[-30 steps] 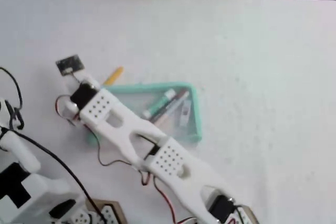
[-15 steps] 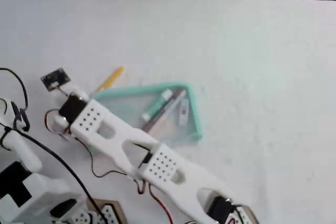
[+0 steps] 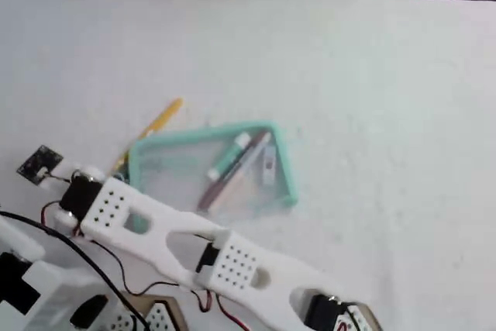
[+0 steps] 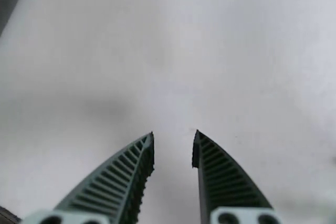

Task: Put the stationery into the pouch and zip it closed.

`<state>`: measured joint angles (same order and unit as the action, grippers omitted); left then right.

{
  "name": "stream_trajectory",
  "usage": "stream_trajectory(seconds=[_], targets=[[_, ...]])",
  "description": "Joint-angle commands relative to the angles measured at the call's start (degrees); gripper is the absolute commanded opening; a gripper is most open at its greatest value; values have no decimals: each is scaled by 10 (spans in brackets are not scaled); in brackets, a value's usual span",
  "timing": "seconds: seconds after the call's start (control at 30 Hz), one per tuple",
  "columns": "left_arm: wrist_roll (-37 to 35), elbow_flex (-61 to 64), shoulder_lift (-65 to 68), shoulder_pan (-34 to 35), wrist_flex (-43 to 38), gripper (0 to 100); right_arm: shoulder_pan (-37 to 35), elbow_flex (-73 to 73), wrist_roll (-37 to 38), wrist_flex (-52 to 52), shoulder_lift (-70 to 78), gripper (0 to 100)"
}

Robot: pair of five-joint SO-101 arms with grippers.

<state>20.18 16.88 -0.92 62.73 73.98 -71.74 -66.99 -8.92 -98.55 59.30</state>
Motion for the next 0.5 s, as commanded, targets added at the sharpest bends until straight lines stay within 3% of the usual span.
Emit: stream_trajectory(seconds=[0.0, 0.1, 0.23, 0.3, 0.47], targets=[[4, -28, -2, 15, -11, 141, -4, -8, 15, 19, -15, 237], [1, -28, -2, 30, -33, 140, 0, -10, 27, 36, -1, 237], [-4, -26, -2, 56, -59, 140, -24, -11, 118, 47, -4, 237], [-18, -24, -2, 58, -63, 140, -22, -20, 128, 59, 3, 237], [-22, -22, -1, 26, -57, 139, 48, -15, 129, 43, 16, 237]])
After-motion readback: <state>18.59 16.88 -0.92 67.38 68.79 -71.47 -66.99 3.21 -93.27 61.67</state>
